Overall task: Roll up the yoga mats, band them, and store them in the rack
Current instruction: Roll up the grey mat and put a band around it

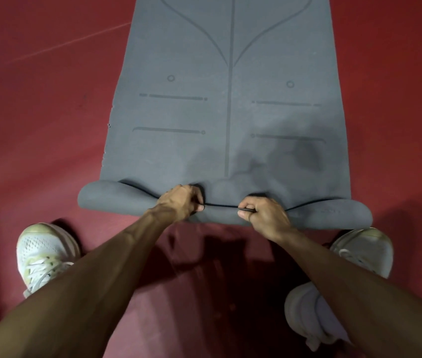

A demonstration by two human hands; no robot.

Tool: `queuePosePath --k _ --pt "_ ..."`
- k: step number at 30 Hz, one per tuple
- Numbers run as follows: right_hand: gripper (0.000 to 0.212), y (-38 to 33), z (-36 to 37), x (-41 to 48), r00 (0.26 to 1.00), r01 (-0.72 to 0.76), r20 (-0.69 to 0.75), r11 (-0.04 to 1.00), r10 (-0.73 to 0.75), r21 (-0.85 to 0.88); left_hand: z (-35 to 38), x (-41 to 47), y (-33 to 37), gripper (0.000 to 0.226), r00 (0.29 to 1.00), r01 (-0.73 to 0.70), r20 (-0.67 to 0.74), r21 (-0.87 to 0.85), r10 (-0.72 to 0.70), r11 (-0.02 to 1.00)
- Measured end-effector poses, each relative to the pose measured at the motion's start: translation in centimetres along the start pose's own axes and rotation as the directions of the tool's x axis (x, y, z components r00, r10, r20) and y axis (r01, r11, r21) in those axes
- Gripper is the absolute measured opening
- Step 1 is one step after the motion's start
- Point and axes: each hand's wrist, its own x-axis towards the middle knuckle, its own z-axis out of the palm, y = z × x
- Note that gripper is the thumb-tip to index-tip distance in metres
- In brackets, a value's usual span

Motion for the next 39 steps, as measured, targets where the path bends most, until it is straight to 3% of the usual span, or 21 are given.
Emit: queuePosePath --k 6,10,13,17,19,23,29,31,34,39 --pt "0.003 0.4 1.4 0.8 0.986 0.021 -0.164 1.000 -0.020 0.002 0.6 0.6 0.6 0.011 0.989 -0.011 -0.149 0.061 0.020 0.998" --pt "0.023 0.1 1.0 1.3 0.988 -0.001 -0.155 0.999 0.007 0.037 0.9 0.2 1.5 0.024 0.967 -0.023 -0.244 0.229 0.080 0.973" --pt "0.023 0.0 0.8 1.6 0.989 0.000 -0.147 0.999 0.005 0.039 2.2 -1.0 1.4 0.018 0.908 -0.128 -0.354 0.274 0.224 0.953" --pt "0.021 0.1 0.8 2.2 0.989 0.009 -0.150 0.996 0.005 0.094 4.0 -2.4 -0.1 0.014 0.767 -0.250 -0.476 0.396 0.430 0.884" --pt "0.022 0.2 0.8 2.5 0.988 0.002 -0.152 0.994 0.015 0.105 4.6 -2.9 -1.1 0.028 0.731 -0.285 -0.465 0.456 0.499 0.843" --pt "0.017 0.4 0.8 2.7 0.988 0.008 -0.153 0.994 0.008 0.105 5.0 -3.1 -2.3 0.052 0.741 -0.294 -0.394 0.537 0.543 0.791" --pt "0.016 0.8 0.9 3.0 0.971 0.099 -0.224 0.992 -0.079 0.080 3.2 -1.9 -1.3 0.043 0.833 -0.294 -0.343 0.391 0.435 0.872" --pt "0.015 1.1 1.0 3.2 0.948 0.177 -0.267 0.984 -0.174 -0.015 2.3 -1.9 -0.7 0.036 0.863 -0.283 -0.318 0.343 0.394 0.896" --pt "0.020 1.4 1.6 2.5 0.875 0.234 -0.361 0.935 -0.322 -0.267 1.0 -1.0 0.4 0.044 0.932 -0.221 -0.211 0.313 0.294 0.924" --pt "0.046 1.7 2.6 -0.7 0.862 0.227 -0.302 0.844 -0.406 -0.486 -0.1 0.7 0.8 0.039 0.964 -0.178 -0.164 0.190 0.210 0.965"
